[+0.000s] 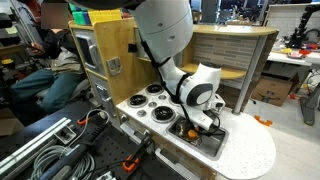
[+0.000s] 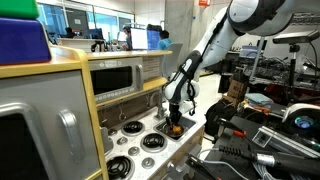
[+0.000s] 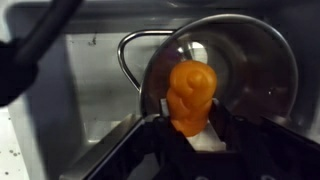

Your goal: Pick the orange object and put it in the pot in the sink

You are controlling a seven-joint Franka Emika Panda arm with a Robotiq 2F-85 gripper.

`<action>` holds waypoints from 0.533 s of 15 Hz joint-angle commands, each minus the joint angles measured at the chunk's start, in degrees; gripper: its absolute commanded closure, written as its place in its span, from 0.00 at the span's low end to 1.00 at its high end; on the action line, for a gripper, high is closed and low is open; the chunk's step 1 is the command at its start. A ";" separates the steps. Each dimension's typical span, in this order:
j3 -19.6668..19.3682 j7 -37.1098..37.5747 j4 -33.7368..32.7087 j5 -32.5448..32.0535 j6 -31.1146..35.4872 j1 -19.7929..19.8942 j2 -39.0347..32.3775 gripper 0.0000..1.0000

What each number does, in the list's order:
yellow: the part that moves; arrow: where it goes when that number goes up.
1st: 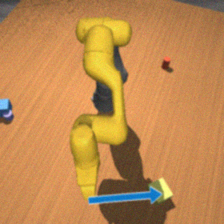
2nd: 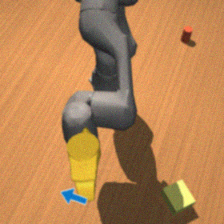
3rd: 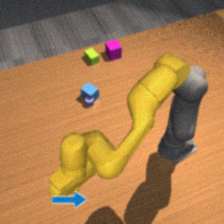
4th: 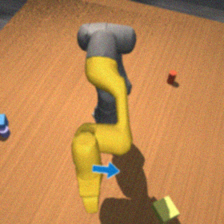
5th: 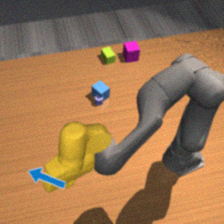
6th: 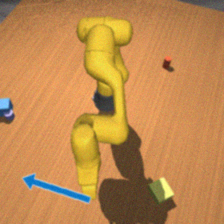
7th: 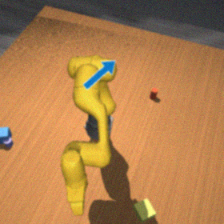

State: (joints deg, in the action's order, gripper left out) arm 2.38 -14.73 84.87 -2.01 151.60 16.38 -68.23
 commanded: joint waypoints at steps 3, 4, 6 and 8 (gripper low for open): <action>-0.09 -1.42 -4.43 -0.12 -2.70 -1.23 -1.96 0.23; -0.01 -1.77 -4.17 -0.20 -2.66 -1.29 -1.73 0.15; 0.22 -2.78 -2.26 -0.45 -2.69 -1.29 -0.26 0.00; -1.39 -3.68 2.36 -2.37 -3.77 -2.64 3.46 0.00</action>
State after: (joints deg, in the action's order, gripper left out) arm 2.50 -16.92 83.09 -2.44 151.07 15.24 -68.99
